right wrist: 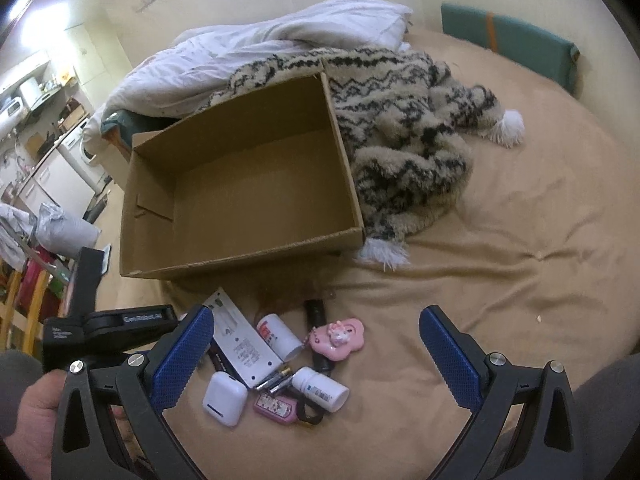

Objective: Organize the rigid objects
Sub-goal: 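Grasp the white charger plug with the left gripper, then grasp the white earbud case with the right gripper while the left gripper holds the plug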

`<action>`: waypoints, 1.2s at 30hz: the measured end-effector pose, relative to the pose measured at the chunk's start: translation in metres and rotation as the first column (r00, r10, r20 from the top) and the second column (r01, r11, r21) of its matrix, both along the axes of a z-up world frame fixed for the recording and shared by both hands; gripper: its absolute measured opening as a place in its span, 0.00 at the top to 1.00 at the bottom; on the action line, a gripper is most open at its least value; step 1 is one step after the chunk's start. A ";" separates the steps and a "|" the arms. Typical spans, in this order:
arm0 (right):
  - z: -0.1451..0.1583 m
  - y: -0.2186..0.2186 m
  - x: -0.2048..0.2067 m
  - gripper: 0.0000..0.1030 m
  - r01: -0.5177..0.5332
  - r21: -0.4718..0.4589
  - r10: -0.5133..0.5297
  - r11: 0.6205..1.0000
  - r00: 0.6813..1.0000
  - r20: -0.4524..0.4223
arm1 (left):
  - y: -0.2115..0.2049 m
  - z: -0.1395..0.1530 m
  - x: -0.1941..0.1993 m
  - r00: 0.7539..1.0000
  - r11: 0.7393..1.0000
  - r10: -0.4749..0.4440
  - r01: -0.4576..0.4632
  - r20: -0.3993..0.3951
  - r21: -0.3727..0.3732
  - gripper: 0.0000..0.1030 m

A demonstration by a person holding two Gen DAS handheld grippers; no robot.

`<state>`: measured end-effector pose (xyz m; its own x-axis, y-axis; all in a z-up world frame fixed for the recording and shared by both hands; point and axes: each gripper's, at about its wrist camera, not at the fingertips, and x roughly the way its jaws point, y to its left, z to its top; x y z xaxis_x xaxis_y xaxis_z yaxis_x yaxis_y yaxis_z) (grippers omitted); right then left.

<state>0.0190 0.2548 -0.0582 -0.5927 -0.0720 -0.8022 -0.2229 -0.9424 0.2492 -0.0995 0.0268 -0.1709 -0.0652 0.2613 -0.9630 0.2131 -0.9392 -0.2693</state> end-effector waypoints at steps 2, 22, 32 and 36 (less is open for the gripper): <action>-0.003 0.001 -0.001 0.00 0.004 -0.012 -0.003 1.000 1.000 0.013 | 0.003 -0.004 0.003 1.000 1.000 0.000 0.000 0.006 -0.014 0.46; -0.027 -0.011 -0.007 0.00 -0.110 -0.177 0.131 0.978 0.985 0.116 | -0.020 0.062 0.035 0.971 0.948 -0.193 0.147 -0.141 -0.284 0.63; -0.095 -0.058 -0.004 0.28 0.002 -0.531 0.209 0.847 0.918 0.336 | -0.046 0.102 0.014 0.942 0.931 -0.262 0.190 -0.210 -0.311 0.63; -0.107 -0.075 -0.007 0.28 0.064 -0.450 0.139 0.891 0.904 0.404 | -0.048 0.102 0.012 0.941 0.934 -0.241 0.158 -0.238 -0.321 0.63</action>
